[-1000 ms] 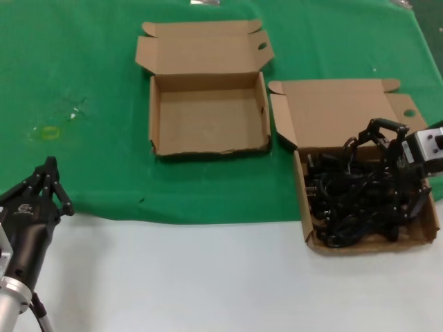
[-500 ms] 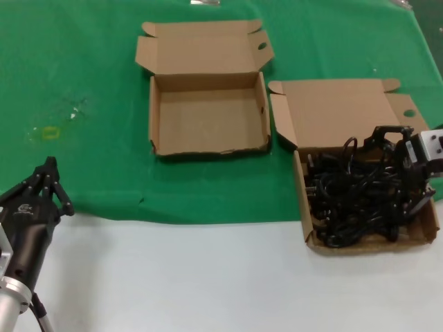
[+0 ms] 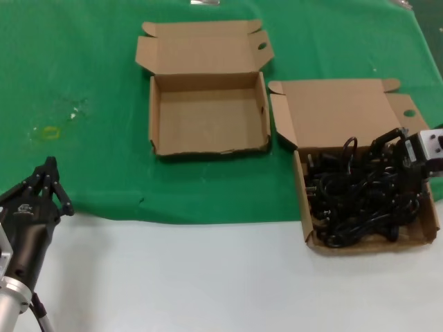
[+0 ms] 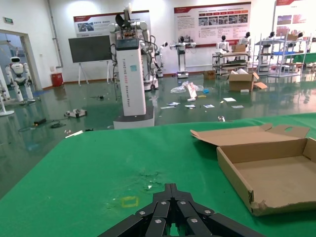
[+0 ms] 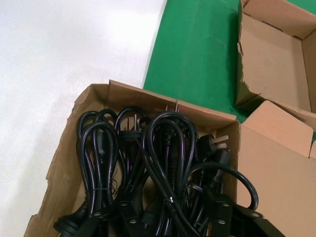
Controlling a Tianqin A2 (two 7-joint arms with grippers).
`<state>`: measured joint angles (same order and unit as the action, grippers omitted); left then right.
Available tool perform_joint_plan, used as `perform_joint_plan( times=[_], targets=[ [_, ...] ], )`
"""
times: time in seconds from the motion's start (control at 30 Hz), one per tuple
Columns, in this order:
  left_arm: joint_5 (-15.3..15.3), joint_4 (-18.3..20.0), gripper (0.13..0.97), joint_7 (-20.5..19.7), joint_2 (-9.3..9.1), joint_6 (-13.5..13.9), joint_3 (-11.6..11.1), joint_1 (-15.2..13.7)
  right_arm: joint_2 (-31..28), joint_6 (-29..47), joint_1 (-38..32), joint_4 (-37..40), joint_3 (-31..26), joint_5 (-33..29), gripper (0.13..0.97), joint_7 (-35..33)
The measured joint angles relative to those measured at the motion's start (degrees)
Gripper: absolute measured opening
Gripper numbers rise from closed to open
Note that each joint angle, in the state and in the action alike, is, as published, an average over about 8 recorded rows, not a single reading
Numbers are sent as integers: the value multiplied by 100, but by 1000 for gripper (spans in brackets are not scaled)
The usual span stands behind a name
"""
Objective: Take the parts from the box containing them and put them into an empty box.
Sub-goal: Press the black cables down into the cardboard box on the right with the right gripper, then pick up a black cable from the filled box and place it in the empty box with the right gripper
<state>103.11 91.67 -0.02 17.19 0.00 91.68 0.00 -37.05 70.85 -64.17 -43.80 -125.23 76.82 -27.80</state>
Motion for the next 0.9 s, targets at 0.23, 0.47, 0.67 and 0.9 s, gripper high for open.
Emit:
perform_joint_plan(
  times=[0.23, 0.47, 0.67, 0.9],
  targets=[
    [0, 0, 144, 0, 0, 0, 0, 0, -43, 3, 79, -19, 40, 13, 431, -21],
    [0, 0, 144, 0, 0, 0, 0, 0, -114, 13, 205, -127, 93, 52, 314, 26],
    [0, 0, 144, 0, 0, 0, 0, 0, -186, 9, 276, -258, 137, 66, 261, 101],
    [0, 0, 144, 0, 0, 0, 0, 0, -321, 69, 264, -620, 209, 72, 232, 396]
  ],
)
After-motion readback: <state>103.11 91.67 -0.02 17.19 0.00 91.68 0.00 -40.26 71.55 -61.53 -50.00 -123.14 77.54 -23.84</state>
